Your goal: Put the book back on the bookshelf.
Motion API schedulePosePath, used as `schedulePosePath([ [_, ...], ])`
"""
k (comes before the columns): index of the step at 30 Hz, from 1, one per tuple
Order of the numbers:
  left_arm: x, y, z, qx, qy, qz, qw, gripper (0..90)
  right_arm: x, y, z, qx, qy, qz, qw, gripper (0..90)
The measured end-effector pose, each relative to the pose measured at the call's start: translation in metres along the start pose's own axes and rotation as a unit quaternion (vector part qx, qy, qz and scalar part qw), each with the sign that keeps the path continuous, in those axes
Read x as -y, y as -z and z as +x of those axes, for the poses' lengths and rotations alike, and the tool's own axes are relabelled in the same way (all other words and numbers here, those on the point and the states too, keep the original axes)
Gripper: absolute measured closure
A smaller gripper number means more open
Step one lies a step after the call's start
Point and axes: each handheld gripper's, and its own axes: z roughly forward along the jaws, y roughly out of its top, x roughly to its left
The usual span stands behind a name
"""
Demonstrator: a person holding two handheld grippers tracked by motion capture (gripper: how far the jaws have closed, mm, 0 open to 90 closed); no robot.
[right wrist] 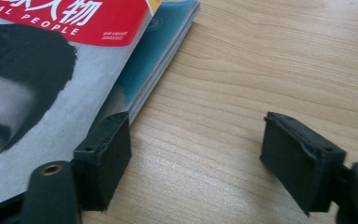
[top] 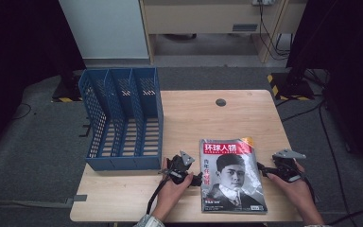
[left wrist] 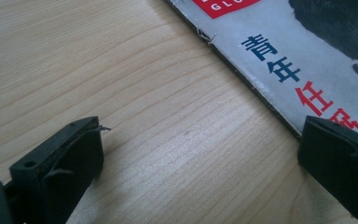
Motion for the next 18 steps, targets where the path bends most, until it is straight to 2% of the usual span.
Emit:
schedulePosePath([
  [2, -0.001, 0.003, 0.0, 0.007, 0.011, -0.015, 0.9998, 4.9, -0.001, 0.002, -0.001, -0.002, -0.013, 0.008, 0.9999, 21.3],
  [3, -0.001, 0.003, 0.0, 0.007, 0.011, -0.015, 0.9998, 5.6, -0.001, 0.002, -0.001, -0.002, -0.013, 0.008, 0.9999, 21.3],
  [4, -0.005, 0.007, -0.002, 0.01, 0.009, -0.032, 0.9994, 5.4, -0.002, 0.006, -0.001, 0.002, -0.019, 0.003, 0.9998, 21.8],
  [6, -0.007, 0.009, -0.004, 0.014, 0.006, -0.039, 0.9991, 5.7, -0.003, 0.01, -0.001, -0.001, -0.021, -0.005, 0.9998, 22.0],
  [11, -0.007, 0.014, -0.011, 0.029, 0.007, -0.045, 0.9986, 6.5, -0.005, 0.018, 0.005, -0.013, -0.026, -0.016, 0.9995, 22.2],
  [18, -0.01, 0.016, -0.032, 0.044, -0.016, -0.05, 0.9977, 7.8, -0.008, 0.021, 0.013, -0.041, -0.015, -0.022, 0.9988, 19.9],
])
